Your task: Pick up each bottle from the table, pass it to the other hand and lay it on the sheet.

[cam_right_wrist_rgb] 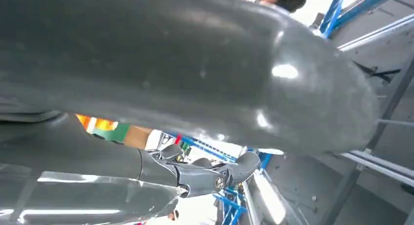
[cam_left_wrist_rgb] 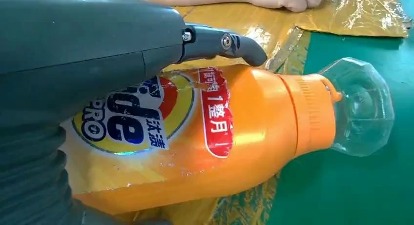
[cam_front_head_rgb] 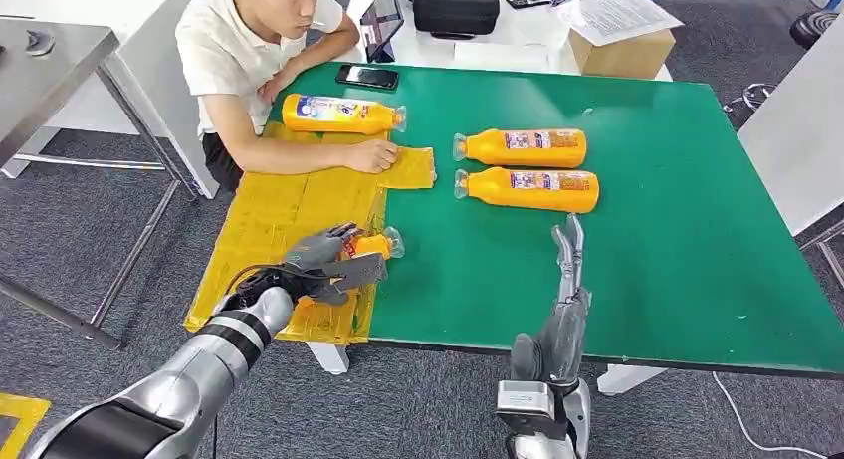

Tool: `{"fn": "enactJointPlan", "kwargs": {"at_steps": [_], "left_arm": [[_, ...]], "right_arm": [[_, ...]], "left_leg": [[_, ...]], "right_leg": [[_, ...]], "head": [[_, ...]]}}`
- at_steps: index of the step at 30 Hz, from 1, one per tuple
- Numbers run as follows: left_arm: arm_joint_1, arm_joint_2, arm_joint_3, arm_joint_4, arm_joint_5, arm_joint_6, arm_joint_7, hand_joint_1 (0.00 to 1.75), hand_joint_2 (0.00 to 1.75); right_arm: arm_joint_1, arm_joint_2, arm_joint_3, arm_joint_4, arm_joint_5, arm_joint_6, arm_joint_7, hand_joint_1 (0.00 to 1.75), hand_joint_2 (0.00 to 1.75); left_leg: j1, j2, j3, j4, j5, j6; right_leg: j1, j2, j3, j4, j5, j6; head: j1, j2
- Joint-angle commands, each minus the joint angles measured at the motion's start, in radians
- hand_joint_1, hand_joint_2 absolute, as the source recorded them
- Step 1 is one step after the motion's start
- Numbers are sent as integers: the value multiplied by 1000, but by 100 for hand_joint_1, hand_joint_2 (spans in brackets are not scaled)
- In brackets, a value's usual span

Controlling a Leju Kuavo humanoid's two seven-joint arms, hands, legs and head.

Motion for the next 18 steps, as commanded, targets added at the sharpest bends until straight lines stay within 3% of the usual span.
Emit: {"fn": "enactJointPlan", "kwargs": {"at_steps": [1, 5, 10, 12, 15, 18], "left_arm": [[-60, 2, -28, 111, 4, -6, 3, 0, 175], [-84, -3, -12, 139, 46, -103, -5, 0, 175], [-93, -16, 59, 110, 182, -241, -106, 0, 175], [-81, -22, 22, 56, 160, -185, -133, 0, 175], [1, -63, -40, -122, 115, 46, -188, 0, 175], [239, -106, -104, -532, 215, 225, -288, 0, 175]], "right_arm": [[-43, -36, 31, 78, -5, -4, -1, 0, 0], [-65, -44, 66, 110, -37, -4, -1, 0, 0], [-79, -52, 82, 130, -61, -4, -1, 0, 0], [-70, -50, 73, 129, -53, -4, -1, 0, 0], [-26, -36, 34, 102, -9, -4, -1, 0, 0], [19, -25, -2, 79, 34, -4, -1, 0, 0]], "left_leg": [[1, 1, 2, 0, -1, -1], [2, 1, 3, 0, -1, -2], [1, 0, 2, -1, 0, -1], [1, 0, 2, 0, 0, -1], [1, -2, 4, 0, -1, -2], [0, -4, 3, -1, -1, -1]], "right_leg": [[1, 1, 2, -1, 0, -1], [1, 2, 3, -1, 0, -2], [1, 1, 2, -1, 0, -1], [1, 0, 2, -1, 0, -1], [1, -1, 4, -1, -2, -2], [0, -4, 4, -1, -2, -1]], "head": [[0, 0], [0, 0], [0, 0], [0, 0], [0, 0], [0, 0]]}}
